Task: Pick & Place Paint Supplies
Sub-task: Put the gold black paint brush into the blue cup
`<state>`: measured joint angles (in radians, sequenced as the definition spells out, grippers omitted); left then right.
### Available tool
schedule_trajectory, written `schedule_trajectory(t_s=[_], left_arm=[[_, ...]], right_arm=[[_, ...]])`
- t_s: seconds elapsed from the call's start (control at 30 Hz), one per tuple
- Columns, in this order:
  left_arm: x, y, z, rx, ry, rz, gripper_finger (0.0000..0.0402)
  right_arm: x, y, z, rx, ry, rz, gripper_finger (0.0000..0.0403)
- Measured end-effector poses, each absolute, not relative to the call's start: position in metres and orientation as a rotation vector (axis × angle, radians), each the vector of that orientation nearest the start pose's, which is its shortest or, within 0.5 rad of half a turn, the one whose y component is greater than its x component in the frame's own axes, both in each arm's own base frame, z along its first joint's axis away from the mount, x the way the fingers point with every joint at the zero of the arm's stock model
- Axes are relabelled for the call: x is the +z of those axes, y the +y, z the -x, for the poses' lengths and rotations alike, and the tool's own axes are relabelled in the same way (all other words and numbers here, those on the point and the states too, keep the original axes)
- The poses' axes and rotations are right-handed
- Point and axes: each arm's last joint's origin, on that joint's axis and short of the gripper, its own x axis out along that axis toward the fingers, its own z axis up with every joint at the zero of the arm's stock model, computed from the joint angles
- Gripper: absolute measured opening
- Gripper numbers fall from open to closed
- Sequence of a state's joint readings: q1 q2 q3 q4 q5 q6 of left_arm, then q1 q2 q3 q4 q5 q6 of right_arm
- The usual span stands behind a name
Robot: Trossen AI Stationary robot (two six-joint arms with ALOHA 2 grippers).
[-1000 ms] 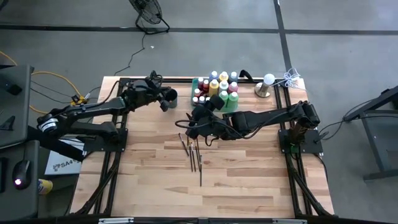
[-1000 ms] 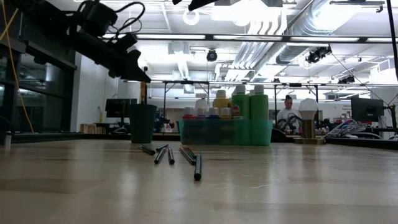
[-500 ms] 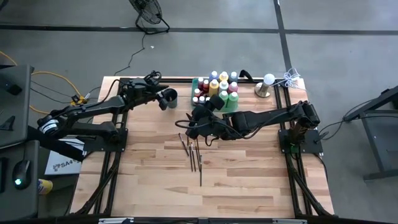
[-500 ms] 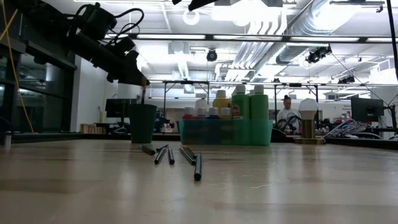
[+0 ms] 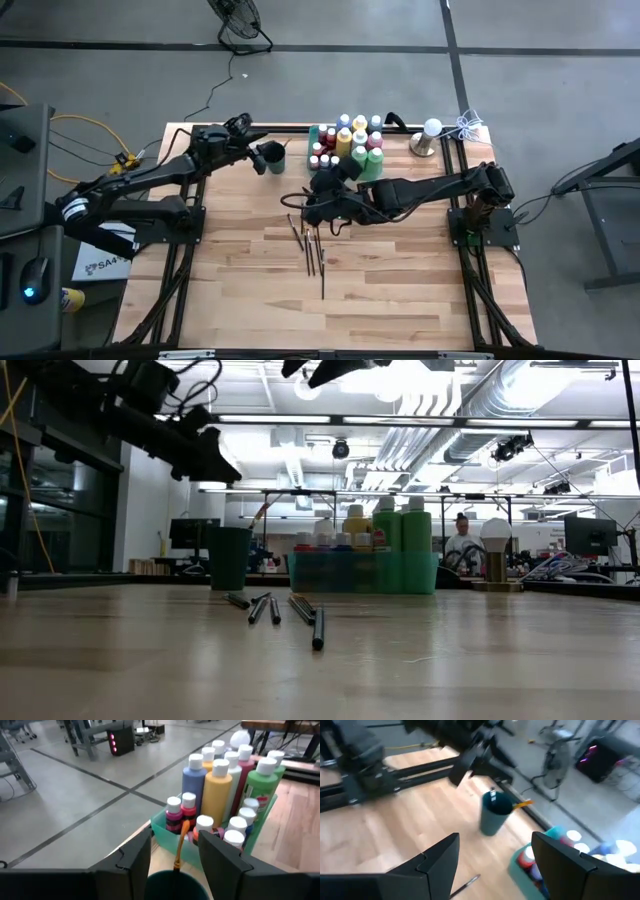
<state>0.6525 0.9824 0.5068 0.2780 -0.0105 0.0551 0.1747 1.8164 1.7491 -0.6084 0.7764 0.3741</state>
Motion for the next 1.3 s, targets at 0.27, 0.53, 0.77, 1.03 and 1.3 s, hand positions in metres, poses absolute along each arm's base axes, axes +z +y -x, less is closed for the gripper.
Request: schedule_trajectory(t_s=[0.27, 0.53, 0.77, 1.03, 1.3], left_arm=[[0.265, 0.102, -0.162, 0.564, 0.154, -0.079, 0.0161], [0.273, 0.082, -0.159, 0.524, 0.138, -0.154, 0.0161], [0.272, 0.081, -0.159, 0.540, 0.150, -0.157, 0.0161], [0.272, 0.081, -0.159, 0.544, 0.157, -0.164, 0.0161], [0.272, 0.081, -0.159, 0.544, 0.157, -0.166, 0.0161]], right_arm=[[0.333, 0.051, -0.407, -0.606, 0.544, -0.158, 0.0243], [0.287, 0.042, -0.415, -0.702, 0.723, -0.355, 0.0243], [0.245, 0.019, -0.432, -0.801, 0.809, -0.446, 0.0243], [0.184, -0.016, -0.450, -0.814, 0.985, -0.582, 0.0243], [0.158, -0.030, -0.454, -0.875, 1.016, -0.637, 0.0243]])
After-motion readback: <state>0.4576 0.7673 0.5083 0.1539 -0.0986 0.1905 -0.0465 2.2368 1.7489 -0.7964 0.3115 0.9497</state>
